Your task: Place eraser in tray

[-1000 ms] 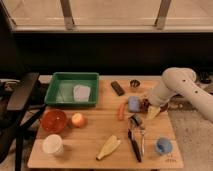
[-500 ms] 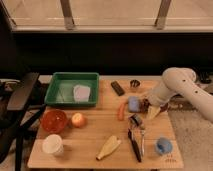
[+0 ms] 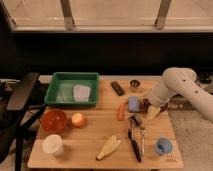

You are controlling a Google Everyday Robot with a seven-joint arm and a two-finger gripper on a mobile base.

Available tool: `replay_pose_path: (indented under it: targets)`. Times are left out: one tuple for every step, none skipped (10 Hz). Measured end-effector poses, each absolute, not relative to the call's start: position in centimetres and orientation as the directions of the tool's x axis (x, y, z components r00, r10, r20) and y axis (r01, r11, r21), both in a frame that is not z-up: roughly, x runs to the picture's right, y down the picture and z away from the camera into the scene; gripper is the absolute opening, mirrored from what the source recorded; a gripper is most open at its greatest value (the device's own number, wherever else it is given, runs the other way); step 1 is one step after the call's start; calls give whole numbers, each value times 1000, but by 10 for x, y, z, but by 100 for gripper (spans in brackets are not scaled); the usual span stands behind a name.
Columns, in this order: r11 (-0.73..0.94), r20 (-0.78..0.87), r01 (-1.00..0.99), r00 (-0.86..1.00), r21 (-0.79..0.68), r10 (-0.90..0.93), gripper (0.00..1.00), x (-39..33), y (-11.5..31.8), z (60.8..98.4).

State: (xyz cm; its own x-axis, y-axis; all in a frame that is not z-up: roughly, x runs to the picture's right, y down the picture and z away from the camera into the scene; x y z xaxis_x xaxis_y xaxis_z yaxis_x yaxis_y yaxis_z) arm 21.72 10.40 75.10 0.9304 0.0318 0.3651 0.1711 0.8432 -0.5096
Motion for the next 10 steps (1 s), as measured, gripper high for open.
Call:
replay_pose_path:
  targets:
    - [854, 354, 137, 933, -502, 59, 71, 214, 97, 751]
    - [862, 339, 105, 937, -496, 81, 71, 205, 85, 753]
    - [869, 322, 78, 942, -489, 97, 71, 195, 73, 758]
    - [879, 284, 23, 950, -476, 129, 71, 180, 54, 767]
    - [886, 256, -24, 954, -462, 159, 71, 165, 42, 773]
    - [892, 230, -69, 955, -448, 189, 71, 153, 34, 779]
    - [895, 203, -113, 954, -431, 218, 71, 140, 24, 787]
    - [897, 192, -132, 954, -423, 231, 71, 126, 17, 793]
    - [897, 183, -148, 953, -418, 242, 71, 119, 13, 797]
    - [897, 180, -154, 952, -415, 247, 71, 116, 11, 798]
